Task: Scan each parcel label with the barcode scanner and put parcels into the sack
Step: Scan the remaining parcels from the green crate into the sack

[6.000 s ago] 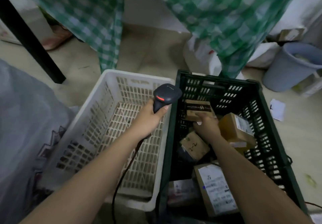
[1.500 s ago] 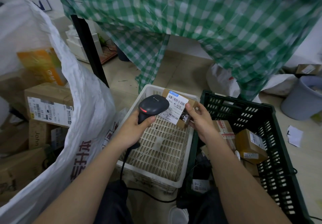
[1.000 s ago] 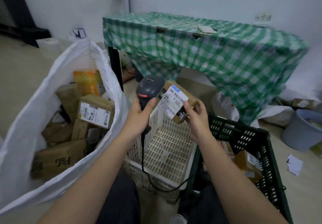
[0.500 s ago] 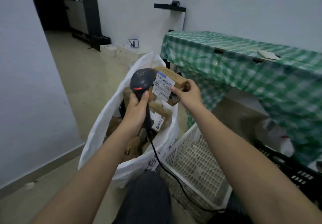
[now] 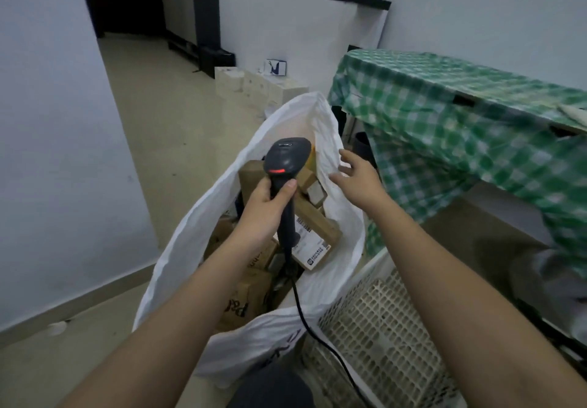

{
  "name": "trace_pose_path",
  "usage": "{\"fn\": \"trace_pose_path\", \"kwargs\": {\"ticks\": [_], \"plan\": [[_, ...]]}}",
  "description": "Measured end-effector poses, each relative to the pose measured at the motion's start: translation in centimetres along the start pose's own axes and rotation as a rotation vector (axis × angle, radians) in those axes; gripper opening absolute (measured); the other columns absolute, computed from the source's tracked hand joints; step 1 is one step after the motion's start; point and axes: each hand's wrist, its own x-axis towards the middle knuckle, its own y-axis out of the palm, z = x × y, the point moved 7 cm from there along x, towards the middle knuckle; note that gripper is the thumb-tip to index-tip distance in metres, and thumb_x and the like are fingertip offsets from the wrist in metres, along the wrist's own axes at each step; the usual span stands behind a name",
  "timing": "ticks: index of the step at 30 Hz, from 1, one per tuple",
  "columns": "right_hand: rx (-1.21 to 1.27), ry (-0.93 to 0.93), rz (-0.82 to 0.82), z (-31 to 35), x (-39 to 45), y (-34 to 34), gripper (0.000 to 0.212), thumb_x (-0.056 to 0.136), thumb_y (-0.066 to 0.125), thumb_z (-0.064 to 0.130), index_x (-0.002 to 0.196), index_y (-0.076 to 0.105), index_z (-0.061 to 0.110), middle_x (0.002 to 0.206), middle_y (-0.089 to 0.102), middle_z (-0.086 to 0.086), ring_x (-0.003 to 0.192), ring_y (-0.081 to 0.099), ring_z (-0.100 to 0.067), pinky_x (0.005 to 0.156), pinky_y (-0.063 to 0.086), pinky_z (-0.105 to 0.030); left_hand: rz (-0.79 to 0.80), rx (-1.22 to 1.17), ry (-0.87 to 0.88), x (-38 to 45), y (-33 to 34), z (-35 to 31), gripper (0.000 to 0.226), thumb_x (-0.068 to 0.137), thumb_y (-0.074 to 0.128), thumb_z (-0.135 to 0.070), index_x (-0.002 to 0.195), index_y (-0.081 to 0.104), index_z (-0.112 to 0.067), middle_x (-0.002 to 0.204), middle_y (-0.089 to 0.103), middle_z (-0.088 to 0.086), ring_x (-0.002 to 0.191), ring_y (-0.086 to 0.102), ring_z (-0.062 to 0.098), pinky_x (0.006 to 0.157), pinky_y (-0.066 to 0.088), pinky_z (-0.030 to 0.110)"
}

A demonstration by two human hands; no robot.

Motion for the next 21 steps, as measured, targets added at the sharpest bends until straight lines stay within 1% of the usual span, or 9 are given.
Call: {"fn": "trace_pose_path", "kwargs": {"ticks": [3, 5, 7, 9, 11, 13, 16, 19, 21], "plan": [[0.149, -0.089, -0.113, -0.2, -4.3, -2.3, 0.027, 0.093, 0.061, 0.007, 0.119, 0.064, 0.015, 0.117, 0.066, 0.001, 0.106, 0.063, -0.014, 0.097, 0.052, -0.039, 0.014, -0.026, 0.017, -0.9, 1.7, -0.8, 0.018, 0.095, 0.057, -0.030, 0.111, 0.058, -0.022, 0.111, 0.067, 0.003, 0.104, 0.063, 0.016, 0.098, 0.049, 0.042], [0.184, -0.129, -0.130, -0.1, -7.9, -3.7, 0.020, 0.093, 0.061, 0.009, 0.104, 0.069, 0.024, 0.102, 0.069, 0.005, 0.093, 0.066, -0.013, 0.089, 0.056, -0.038, 0.050, -0.076, 0.028, -1.9, 3.7, -1.5, 0.011, 0.093, 0.060, -0.028, 0.104, 0.059, -0.024, 0.108, 0.067, 0.005, 0.106, 0.063, 0.021, 0.096, 0.050, 0.043], [0.187, -0.131, -0.142, 0.0, -11.4, -5.5, 0.020, 0.093, 0.062, 0.012, 0.107, 0.067, 0.026, 0.103, 0.069, 0.002, 0.090, 0.063, -0.013, 0.083, 0.055, -0.034, 0.101, -0.079, 0.065, -3.1, 6.4, -2.6, 0.010, 0.091, 0.063, -0.029, 0.100, 0.060, -0.026, 0.104, 0.066, 0.001, 0.107, 0.062, 0.026, 0.093, 0.051, 0.046], [0.163, -0.119, -0.113, 0.1, -14.5, -7.3, 0.029, 0.093, 0.063, 0.015, 0.121, 0.063, 0.024, 0.112, 0.065, 0.001, 0.095, 0.060, -0.010, 0.084, 0.051, -0.026, 0.168, -0.072, 0.099, -4.7, 9.6, -3.9, 0.014, 0.089, 0.065, -0.032, 0.101, 0.060, -0.027, 0.106, 0.065, -0.002, 0.107, 0.062, 0.022, 0.095, 0.051, 0.047], [0.174, -0.099, -0.073, 0.2, -17.1, -9.3, 0.039, 0.093, 0.063, 0.012, 0.130, 0.056, 0.022, 0.117, 0.064, 0.002, 0.103, 0.060, -0.009, 0.085, 0.048, -0.017, 0.251, -0.098, 0.114, -6.6, 13.0, -5.2, 0.022, 0.089, 0.067, -0.032, 0.108, 0.059, -0.024, 0.111, 0.064, -0.002, 0.112, 0.060, 0.021, 0.097, 0.050, 0.046], [0.173, -0.088, -0.077, 0.4, -19.4, -11.5, 0.042, 0.091, 0.065, 0.011, 0.131, 0.055, 0.022, 0.117, 0.065, 0.003, 0.104, 0.062, -0.008, 0.083, 0.051, -0.016, 0.331, -0.125, 0.133, -8.7, 16.4, -6.8, 0.027, 0.088, 0.067, -0.031, 0.113, 0.058, -0.026, 0.117, 0.064, 0.000, 0.116, 0.059, 0.020, 0.098, 0.050, 0.044], [0.159, -0.096, -0.210, 0.5, -22.8, -16.0, 0.045, 0.088, 0.069, 0.012, 0.131, 0.056, 0.016, 0.116, 0.068, -0.001, 0.104, 0.066, -0.014, 0.088, 0.055, -0.029, 0.414, -0.145, 0.165, -11.6, 21.4, -8.9, 0.027, 0.087, 0.069, -0.032, 0.111, 0.058, -0.029, 0.118, 0.064, 0.001, 0.114, 0.060, 0.017, 0.099, 0.049, 0.042], [0.097, -0.080, -0.341, -0.2, -26.1, -20.5, 0.041, 0.087, 0.068, 0.004, 0.123, 0.058, 0.019, 0.108, 0.069, 0.004, 0.099, 0.066, -0.009, 0.086, 0.055, -0.024, 0.492, -0.124, 0.199, -14.4, 26.2, -10.4, 0.025, 0.089, 0.067, -0.026, 0.111, 0.057, -0.022, 0.112, 0.065, 0.001, 0.109, 0.061, 0.016, 0.096, 0.049, 0.035], [0.005, -0.057, -0.440, -1.0, -28.2, -23.6, 0.041, 0.083, 0.067, 0.000, 0.117, 0.060, 0.022, 0.100, 0.068, 0.006, 0.091, 0.065, -0.006, 0.083, 0.054, -0.026, 0.541, -0.103, 0.225, -15.9, 29.3, -11.0, 0.019, 0.089, 0.066, -0.022, 0.106, 0.058, -0.018, 0.109, 0.066, 0.005, 0.107, 0.061, 0.017, 0.095, 0.048, 0.034]]}}
